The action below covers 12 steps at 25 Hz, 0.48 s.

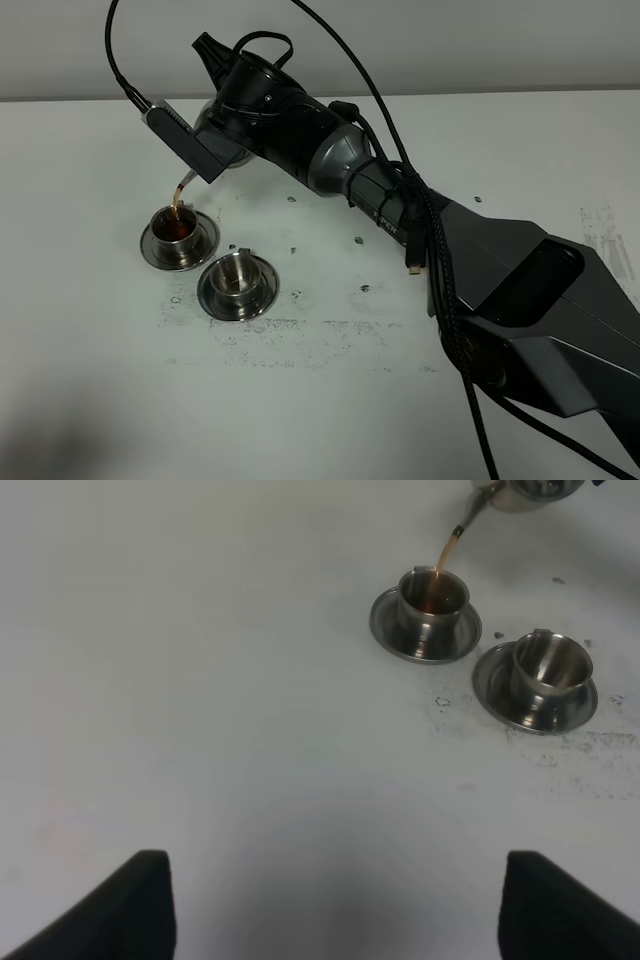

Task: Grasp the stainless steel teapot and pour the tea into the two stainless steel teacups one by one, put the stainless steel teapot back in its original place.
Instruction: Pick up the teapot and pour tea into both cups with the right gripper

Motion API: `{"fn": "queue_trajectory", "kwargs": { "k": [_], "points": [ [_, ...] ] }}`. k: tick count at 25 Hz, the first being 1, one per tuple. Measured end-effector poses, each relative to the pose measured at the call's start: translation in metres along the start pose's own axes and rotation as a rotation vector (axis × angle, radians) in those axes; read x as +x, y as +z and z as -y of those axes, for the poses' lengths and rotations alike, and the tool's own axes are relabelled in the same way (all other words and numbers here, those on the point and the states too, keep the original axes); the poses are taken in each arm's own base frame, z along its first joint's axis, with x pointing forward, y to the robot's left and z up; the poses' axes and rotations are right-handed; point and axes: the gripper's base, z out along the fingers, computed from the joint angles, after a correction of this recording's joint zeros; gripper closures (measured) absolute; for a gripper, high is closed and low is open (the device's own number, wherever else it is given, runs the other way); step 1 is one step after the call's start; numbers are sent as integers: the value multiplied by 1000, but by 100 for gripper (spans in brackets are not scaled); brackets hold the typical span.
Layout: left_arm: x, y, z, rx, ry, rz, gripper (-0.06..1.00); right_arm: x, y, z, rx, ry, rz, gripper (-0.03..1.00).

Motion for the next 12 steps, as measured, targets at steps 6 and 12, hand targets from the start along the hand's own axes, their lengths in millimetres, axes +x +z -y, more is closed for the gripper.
{"fn": "queue_trajectory", "kwargs": {
  "k": [6, 12],
  "points": [
    [0, 0, 0, 0, 0, 0, 30, 0, 0, 0, 1, -2, -5, 80],
    [0, 0, 0, 0, 0, 0, 30, 1, 0, 0, 1, -2, -6, 80]
  ]
}}
